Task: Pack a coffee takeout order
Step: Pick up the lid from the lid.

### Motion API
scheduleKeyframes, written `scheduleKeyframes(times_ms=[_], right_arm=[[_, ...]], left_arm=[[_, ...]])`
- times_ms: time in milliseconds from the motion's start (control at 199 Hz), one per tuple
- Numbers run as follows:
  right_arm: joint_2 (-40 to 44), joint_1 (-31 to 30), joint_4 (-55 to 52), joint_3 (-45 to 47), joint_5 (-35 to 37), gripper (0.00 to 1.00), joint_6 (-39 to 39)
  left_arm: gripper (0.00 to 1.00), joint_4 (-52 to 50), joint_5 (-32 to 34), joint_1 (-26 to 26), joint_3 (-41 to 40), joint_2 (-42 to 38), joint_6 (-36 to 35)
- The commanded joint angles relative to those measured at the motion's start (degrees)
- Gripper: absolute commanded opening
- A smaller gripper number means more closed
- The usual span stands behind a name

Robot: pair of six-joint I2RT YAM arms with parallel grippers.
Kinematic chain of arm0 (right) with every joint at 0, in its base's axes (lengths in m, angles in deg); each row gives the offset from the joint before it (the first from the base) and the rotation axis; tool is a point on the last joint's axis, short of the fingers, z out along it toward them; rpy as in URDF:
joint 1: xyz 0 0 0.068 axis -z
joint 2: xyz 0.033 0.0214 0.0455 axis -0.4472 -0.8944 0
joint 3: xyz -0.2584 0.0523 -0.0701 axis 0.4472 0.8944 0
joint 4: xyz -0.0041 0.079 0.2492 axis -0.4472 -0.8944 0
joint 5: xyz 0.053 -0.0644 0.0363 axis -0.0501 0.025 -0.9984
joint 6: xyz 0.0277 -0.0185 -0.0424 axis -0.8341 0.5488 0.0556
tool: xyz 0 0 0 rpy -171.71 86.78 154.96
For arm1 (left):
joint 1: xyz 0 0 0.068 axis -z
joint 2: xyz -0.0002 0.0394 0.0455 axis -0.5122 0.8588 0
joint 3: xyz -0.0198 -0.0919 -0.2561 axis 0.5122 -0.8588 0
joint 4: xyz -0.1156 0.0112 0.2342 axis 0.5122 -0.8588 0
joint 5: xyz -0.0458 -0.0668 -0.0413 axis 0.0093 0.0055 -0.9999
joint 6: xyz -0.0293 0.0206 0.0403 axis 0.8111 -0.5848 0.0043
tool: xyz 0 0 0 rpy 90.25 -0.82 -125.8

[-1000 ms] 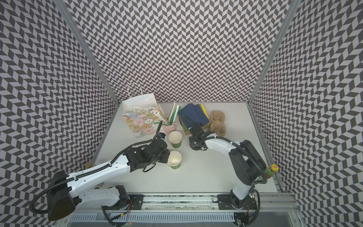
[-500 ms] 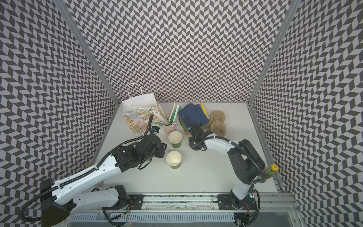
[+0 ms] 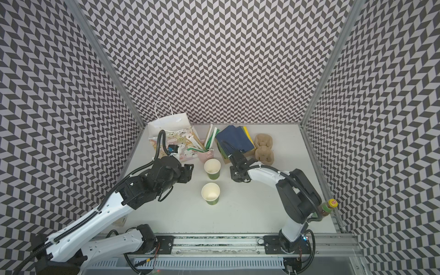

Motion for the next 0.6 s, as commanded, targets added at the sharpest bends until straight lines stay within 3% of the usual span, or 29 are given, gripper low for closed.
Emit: scheduleKeyframes(times_ms=[0, 111, 317, 598], right_arm=[[3.0, -0.4, -1.7, -1.4, 1.7, 0.6, 0.3], [4.5, -0.4, -2.5, -1.6, 1.4, 0.6, 0.5], [6.5, -1.1, -3.3, -1.7, 1.7, 0.6, 0.9], [9.6, 0.1, 0.2, 0.4, -2.0, 0.6, 0.6]], left_arm=[[0.66, 2.6, 3.2, -2.7, 0.1, -2.8, -3.6], [0.78, 4.7, 5.8, -3.9, -1.6, -5.2, -4.8], [0.79, 7.1, 7.0, -4.3, -5.0, -6.8, -4.8], [0.8, 9.1, -6.0, -4.3, -6.2, -3.2, -0.4]])
